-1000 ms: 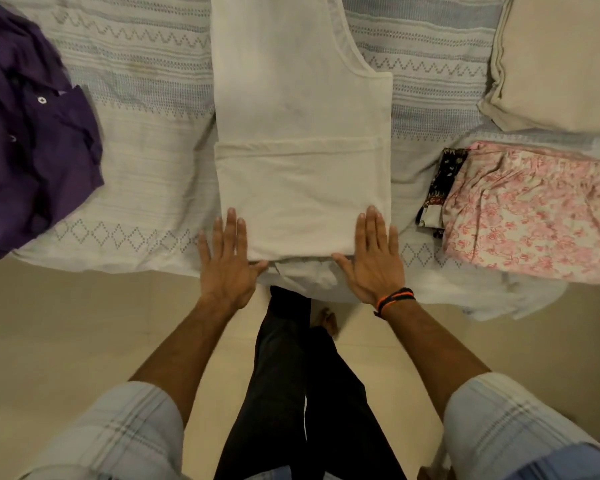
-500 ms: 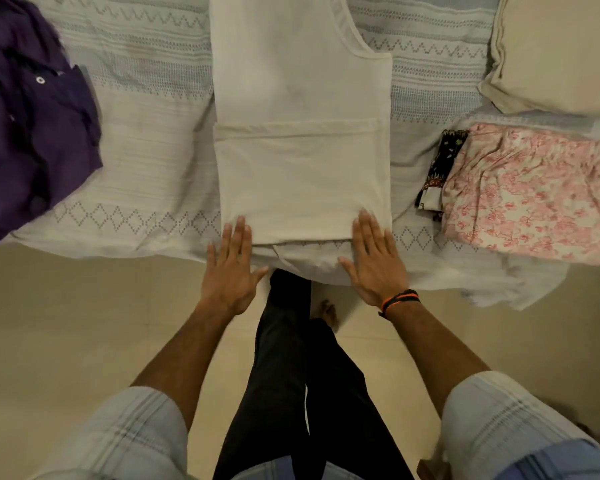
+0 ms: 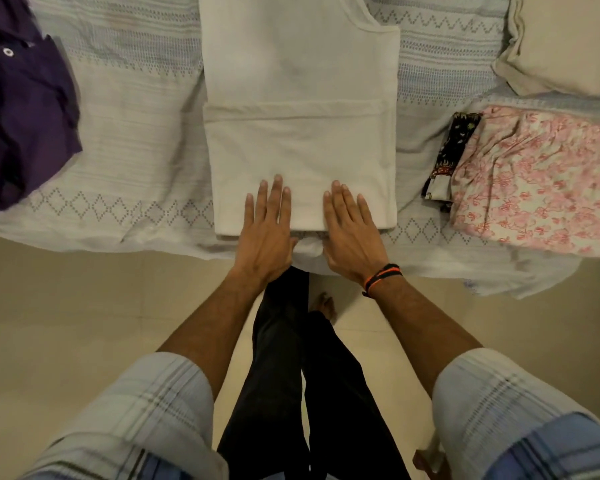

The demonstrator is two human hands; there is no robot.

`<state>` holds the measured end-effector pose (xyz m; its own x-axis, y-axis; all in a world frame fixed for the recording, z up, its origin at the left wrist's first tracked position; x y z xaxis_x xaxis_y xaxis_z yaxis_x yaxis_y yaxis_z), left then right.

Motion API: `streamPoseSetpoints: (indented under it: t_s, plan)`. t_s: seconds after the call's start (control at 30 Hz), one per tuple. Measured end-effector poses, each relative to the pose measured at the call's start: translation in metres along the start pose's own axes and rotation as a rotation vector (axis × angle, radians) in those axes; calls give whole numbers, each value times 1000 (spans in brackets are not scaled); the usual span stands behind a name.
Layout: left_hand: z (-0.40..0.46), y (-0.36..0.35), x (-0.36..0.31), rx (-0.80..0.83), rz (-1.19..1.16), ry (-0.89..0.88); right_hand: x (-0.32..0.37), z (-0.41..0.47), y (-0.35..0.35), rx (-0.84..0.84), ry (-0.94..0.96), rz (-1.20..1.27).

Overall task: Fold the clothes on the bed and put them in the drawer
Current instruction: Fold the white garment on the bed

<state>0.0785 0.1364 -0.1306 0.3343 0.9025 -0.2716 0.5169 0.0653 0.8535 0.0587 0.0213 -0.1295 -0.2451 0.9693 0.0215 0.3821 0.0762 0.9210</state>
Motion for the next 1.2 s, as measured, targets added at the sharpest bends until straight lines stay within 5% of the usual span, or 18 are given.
streamPoseSetpoints:
  t_s: [0.4, 0.77, 1.2]
  plan:
    - [-17, 29, 64, -12, -5, 36, -62, -4, 18, -55, -45, 50]
    - [-83, 103, 29, -49, -34, 55, -60, -67, 102, -83, -46, 104]
    - [-172, 84, -12, 38, -39, 131, -54, -167, 96, 42, -104, 31]
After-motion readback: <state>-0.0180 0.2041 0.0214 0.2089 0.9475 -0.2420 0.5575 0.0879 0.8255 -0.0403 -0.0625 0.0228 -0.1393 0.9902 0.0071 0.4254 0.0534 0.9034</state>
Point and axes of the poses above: each hand's wrist, its own z-axis towards the middle knuckle, its own y-axis out of the back of the hand, x = y × z, the point moved 10 cm from there along z, towards the middle knuckle, and after that the axes turned 6 degrees about -z, right-handed, at the moved point
